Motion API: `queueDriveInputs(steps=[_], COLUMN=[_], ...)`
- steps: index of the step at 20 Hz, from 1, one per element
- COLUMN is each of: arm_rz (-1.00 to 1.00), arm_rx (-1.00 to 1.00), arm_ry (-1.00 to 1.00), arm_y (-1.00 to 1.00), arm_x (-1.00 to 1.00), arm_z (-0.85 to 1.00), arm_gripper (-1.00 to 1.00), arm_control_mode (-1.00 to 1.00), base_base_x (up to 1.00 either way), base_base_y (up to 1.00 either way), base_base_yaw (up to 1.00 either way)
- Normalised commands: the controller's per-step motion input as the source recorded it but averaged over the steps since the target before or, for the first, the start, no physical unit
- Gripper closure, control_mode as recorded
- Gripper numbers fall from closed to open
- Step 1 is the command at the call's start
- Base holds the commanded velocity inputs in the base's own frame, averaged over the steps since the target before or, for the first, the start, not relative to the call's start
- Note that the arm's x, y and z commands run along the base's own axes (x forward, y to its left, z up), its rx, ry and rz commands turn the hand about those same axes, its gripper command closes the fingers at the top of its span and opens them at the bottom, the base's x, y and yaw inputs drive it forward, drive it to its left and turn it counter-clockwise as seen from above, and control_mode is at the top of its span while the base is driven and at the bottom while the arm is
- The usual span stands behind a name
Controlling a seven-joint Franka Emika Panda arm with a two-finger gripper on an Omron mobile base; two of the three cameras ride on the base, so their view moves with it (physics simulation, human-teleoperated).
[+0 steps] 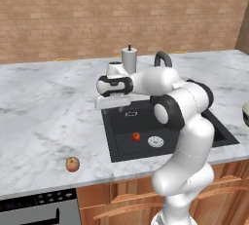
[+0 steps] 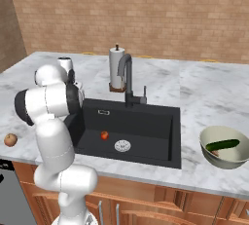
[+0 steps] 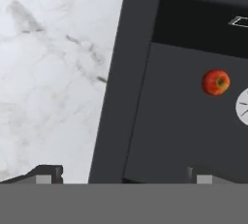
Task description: There is a mixed pile of frozen fruits and vegetables on the counter. Locate all the frozen vegetables and place the items in a bowl on the counter. Take all the frozen fruits and defrost them in a running sink.
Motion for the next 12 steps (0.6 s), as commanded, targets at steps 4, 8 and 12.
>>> queueDriveInputs(steps=[4,8,12], arm_rz=[0.18,0.18,0.16], arm_rx=[-0.02,-0.01,-0.01], arm_ry=[0.0,0.0,0.0], arm_y=[0.36,0.36,0.36], arm_x=[-0.15,-0.15,-0.17], arm_z=[-0.11,-0.09,-0.03], arm_gripper=[-1.0,-1.0,-1.0], arm_control_mode=[-1.0,-1.0,-1.0], base_base_x=[0.0,0.0,0.0], base_base_y=[0.0,0.0,0.0], base_base_yaw=[0.0,0.0,0.0])
